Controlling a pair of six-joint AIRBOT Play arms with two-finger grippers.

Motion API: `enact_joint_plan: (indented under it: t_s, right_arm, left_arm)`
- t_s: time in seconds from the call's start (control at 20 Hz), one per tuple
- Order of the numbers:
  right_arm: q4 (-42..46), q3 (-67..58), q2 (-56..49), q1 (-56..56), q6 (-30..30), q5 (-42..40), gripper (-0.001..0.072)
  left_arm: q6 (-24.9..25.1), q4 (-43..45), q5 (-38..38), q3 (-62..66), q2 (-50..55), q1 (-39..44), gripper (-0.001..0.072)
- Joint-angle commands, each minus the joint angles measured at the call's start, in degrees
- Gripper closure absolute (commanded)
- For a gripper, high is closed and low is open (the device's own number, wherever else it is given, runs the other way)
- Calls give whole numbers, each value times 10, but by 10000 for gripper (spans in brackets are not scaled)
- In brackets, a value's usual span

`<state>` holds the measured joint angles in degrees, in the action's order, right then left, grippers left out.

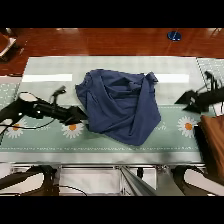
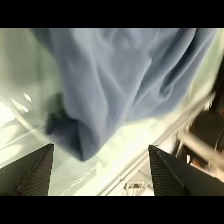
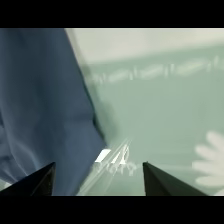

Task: Fold the shirts.

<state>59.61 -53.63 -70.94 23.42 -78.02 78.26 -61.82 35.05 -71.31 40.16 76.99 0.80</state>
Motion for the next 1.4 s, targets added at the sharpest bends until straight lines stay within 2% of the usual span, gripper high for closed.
enact_joint_plan:
  t_s: [0.0, 0.1, 0.15, 0.2, 0.25, 0.5, 0.7, 0.75, 0.85, 0.9, 0.95, 1.0, 1.1, 1.2, 1.35]
  right_arm:
    - [-19, 168, 108, -5, 6, -19, 96]
    - [-22, 214, 113, -37, 3, -4, 96]
    - [-23, 231, 111, -59, 3, -5, 96]
    - [-23, 242, 108, -83, 0, -10, 96]
    - [-26, 247, 100, -109, -7, -28, 96]
    - [-76, 212, 8, -172, -10, -134, 96]
    - [-110, 133, -65, -172, -4, -147, 105]
    - [-133, 120, -82, -172, 4, -144, 155]
    - [-176, 105, -106, -176, 30, -137, 333]
    - [-184, 97, -113, -187, 45, -136, 471]
    - [-185, 89, -114, -199, 63, -137, 660]
    - [-185, 72, -114, -208, 79, -130, 691]
    - [-167, 2, -107, -211, 82, -94, 691]
    - [-128, -118, -84, -206, 59, -64, 692]
    - [-60, -350, -51, -207, 20, -27, 692]
  left_arm:
    - [24, -19, 23, 12, 74, 76, 9]
    - [27, -21, 27, 35, 109, 99, 10]
    - [27, -21, 27, 46, 119, 106, 54]
    - [27, -21, 27, 55, 126, 111, 351]
    - [30, -21, 27, 61, 128, 112, 683]
    - [31, -21, 16, 78, 126, 111, 684]
    - [31, -21, 10, 78, 126, 111, 684]
    - [31, -21, 10, 78, 126, 112, 683]
    - [31, -22, 15, 78, 126, 111, 683]
    - [31, -23, 17, 80, 126, 110, 684]
    - [31, -28, 16, 82, 126, 109, 684]
    - [31, -36, 13, 91, 124, 105, 684]
    - [33, -70, -5, 128, 108, 85, 683]
    - [37, -121, -18, 192, 71, 52, 684]
    - [30, -175, 6, 337, -10, 4, 684]
